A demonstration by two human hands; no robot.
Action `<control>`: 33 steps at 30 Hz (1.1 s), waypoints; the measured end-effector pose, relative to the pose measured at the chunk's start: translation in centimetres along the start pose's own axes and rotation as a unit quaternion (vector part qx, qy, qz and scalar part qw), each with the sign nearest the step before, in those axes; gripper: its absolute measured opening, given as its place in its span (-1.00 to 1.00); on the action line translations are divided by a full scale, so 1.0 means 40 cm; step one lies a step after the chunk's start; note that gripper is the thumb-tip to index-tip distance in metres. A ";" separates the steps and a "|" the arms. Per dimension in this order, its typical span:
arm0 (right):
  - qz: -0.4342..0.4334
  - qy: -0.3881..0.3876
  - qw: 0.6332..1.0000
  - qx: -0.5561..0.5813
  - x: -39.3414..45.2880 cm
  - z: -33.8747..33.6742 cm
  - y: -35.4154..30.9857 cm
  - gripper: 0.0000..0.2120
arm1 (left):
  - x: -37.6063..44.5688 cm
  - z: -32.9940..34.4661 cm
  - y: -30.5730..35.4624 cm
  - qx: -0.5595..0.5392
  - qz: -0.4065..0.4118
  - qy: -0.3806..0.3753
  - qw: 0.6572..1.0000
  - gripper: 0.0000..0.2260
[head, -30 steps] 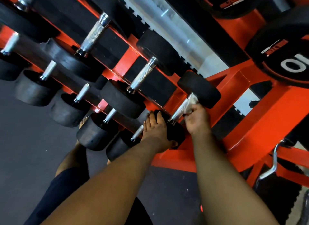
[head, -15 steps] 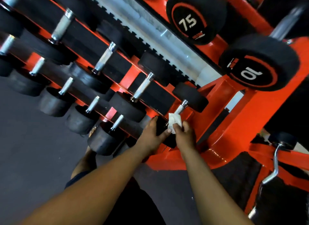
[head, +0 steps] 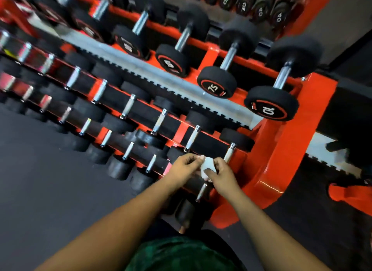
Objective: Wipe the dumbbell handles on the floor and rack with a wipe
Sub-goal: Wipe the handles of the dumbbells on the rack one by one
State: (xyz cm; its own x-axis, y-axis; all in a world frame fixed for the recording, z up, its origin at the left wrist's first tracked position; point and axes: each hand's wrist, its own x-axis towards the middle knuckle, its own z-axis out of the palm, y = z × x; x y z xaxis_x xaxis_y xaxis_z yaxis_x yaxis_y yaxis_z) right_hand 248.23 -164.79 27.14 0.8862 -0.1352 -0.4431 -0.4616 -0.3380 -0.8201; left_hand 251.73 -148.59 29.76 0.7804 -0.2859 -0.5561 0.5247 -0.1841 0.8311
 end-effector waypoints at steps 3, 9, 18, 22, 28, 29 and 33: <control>-0.001 0.016 0.999 0.047 -0.022 0.015 -0.038 -0.75 | -0.036 -0.016 0.025 0.069 0.039 0.026 0.997 -0.74; -0.055 0.004 0.998 0.019 -0.066 0.014 -0.088 -0.71 | -0.071 -0.082 0.055 0.137 0.087 0.114 0.980 -0.62; -0.141 -0.081 0.986 -0.028 -0.122 0.018 -0.237 -0.36 | -0.125 -0.220 0.144 0.243 0.154 0.019 0.958 -0.83; -0.155 -0.085 0.982 -0.059 -0.133 0.081 -0.338 -0.71 | -0.162 -0.288 0.202 0.294 0.210 0.016 0.932 -0.82; -0.118 -0.039 0.992 -0.005 -0.175 0.163 -0.402 -0.91 | -0.200 -0.399 0.223 0.142 0.189 0.080 0.968 -0.80; -0.105 -0.034 0.994 0.016 -0.183 0.180 -0.413 -0.94 | -0.207 -0.415 0.218 0.089 0.175 0.078 0.978 -0.84; -0.087 -0.013 0.992 0.085 -0.212 0.239 -0.456 -0.93 | -0.247 -0.431 0.183 0.007 0.123 -0.027 0.992 -0.69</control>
State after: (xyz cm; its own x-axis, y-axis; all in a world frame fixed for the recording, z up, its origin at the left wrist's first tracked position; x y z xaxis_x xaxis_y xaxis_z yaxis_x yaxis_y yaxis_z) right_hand 248.79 -148.56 42.40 0.9530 -0.0646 -0.2961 -0.3031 -0.1913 -0.9336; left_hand 253.73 -130.91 41.22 0.8649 -0.3739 -0.3348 0.3146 -0.1159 0.9421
